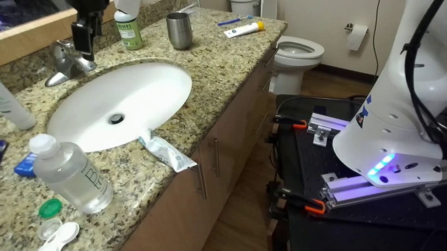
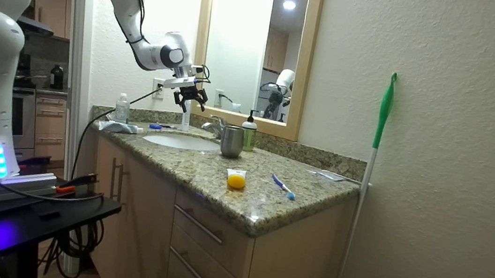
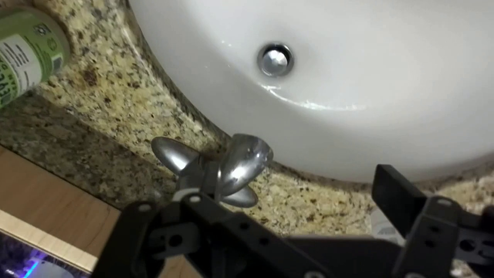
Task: Open the faucet
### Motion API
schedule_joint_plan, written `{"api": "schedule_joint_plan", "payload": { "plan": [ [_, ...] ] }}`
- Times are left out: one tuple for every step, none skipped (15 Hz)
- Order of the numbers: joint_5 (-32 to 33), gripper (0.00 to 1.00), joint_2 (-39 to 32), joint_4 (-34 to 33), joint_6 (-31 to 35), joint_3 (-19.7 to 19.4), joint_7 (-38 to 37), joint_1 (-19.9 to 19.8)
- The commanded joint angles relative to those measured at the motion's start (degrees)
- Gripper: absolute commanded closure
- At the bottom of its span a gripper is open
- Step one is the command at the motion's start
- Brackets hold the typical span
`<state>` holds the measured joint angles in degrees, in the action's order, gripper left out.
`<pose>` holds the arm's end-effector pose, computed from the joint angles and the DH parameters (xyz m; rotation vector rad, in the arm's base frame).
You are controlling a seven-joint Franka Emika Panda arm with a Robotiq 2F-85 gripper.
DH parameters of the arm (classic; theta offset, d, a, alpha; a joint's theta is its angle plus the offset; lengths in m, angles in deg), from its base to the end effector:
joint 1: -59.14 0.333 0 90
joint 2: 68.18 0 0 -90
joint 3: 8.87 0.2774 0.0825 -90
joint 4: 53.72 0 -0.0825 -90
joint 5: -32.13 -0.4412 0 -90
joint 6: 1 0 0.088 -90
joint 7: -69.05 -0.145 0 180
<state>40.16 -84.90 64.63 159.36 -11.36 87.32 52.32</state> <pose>0.6620 -0.1038 0.2272 2.8633 0.4072 0.5979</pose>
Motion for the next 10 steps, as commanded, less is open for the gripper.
{"api": "schedule_joint_plan", "payload": {
  "plan": [
    [-10.1,0.00,-5.2,-8.1,-3.0,4.3,3.8,-4.1],
    [-6.8,0.00,-2.4,-3.9,-0.9,2.6,2.3,-2.1],
    [-7.1,0.00,-3.0,-5.0,-1.0,2.7,2.3,-2.3],
    [-7.0,0.00,-3.2,-5.0,-1.0,2.7,2.2,-2.3],
    [-7.0,0.00,-3.2,-4.9,-1.0,2.7,2.2,-2.2],
    [-7.0,0.00,-3.1,-4.9,-1.0,2.8,2.2,-2.1],
    [-8.6,0.00,-4.4,-5.9,0.7,3.2,2.2,-3.0],
    [-13.7,0.00,-5.3,-6.8,1.2,6.3,4.8,-5.6],
    [-17.8,0.00,-6.7,-7.7,3.9,8.0,5.5,-7.4],
    [-21.4,0.00,-7.4,-8.2,5.5,9.8,6.2,-8.9]
  ]
}}
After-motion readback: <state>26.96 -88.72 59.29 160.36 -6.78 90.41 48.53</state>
